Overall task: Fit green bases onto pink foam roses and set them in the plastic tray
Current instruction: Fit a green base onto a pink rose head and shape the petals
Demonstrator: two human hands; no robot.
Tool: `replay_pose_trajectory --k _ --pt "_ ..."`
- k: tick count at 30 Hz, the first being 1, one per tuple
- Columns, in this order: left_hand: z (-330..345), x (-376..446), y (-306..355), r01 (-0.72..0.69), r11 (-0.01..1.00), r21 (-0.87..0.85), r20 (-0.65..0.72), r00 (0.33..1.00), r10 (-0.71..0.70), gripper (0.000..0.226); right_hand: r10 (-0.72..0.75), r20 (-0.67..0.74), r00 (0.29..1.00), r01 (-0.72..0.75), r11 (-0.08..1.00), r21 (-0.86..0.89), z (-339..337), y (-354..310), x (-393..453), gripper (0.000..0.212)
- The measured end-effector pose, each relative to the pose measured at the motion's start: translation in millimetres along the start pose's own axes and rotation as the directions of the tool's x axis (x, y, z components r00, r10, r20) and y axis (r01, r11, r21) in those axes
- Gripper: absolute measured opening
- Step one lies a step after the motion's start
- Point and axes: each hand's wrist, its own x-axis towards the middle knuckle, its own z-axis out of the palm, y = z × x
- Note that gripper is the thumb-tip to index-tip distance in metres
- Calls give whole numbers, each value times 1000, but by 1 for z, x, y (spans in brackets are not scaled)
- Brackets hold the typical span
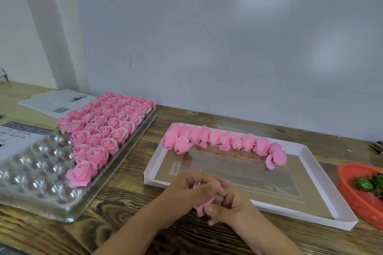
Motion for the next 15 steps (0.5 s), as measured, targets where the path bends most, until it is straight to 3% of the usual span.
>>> replay_pose_trajectory --k 8,11,15 --pt "3 -2 5 73 997 1 42 996 -73 28 48 -59 997 -48 999 3 -2 3 5 38" --pt "6 -1 9 95 995 -18 70 993 -94 39 57 -80 995 -44 987 158 -3 6 5 41" --pt "5 -1 9 43 999 -26 85 996 -40 61 -49 -67 997 69 940 334 -4 7 3 48"
